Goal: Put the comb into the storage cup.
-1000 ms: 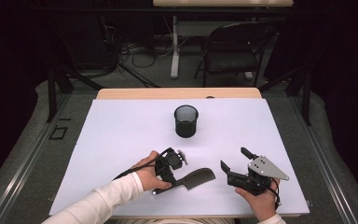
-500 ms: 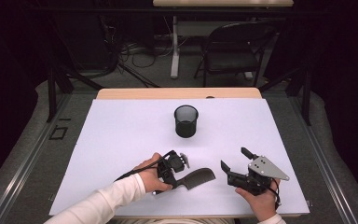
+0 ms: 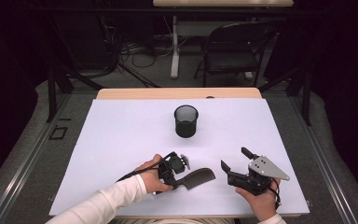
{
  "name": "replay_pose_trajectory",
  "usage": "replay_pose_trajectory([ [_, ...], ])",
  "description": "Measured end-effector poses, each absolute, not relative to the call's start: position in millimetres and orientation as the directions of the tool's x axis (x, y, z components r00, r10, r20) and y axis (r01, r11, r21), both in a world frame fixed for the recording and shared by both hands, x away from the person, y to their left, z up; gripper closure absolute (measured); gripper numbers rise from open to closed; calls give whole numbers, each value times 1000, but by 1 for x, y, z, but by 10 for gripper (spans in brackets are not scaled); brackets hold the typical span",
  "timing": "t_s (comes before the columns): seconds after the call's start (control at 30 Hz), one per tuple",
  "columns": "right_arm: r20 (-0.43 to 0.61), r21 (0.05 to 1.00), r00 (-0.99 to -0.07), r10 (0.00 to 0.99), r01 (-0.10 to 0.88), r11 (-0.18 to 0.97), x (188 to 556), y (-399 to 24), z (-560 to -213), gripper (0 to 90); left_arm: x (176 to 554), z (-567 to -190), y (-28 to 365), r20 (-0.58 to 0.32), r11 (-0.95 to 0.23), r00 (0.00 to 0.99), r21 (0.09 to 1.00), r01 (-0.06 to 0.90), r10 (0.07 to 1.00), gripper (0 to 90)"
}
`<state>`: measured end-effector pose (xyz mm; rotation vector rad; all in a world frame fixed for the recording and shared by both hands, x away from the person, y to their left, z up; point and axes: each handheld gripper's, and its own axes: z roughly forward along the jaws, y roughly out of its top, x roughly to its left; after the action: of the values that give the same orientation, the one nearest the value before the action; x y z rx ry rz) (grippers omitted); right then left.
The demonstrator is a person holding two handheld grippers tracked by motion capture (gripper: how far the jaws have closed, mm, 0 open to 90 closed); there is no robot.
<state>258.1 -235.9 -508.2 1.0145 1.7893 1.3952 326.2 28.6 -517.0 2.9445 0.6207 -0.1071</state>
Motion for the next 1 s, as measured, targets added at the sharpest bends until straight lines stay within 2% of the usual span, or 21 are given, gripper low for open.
replay_pose_trajectory([
  [1.0, -25, 973, -494, 869, 190, 135, 259, -237, -509, 144, 324, -522, 26, -88, -910, 915, 103, 402, 394, 722],
])
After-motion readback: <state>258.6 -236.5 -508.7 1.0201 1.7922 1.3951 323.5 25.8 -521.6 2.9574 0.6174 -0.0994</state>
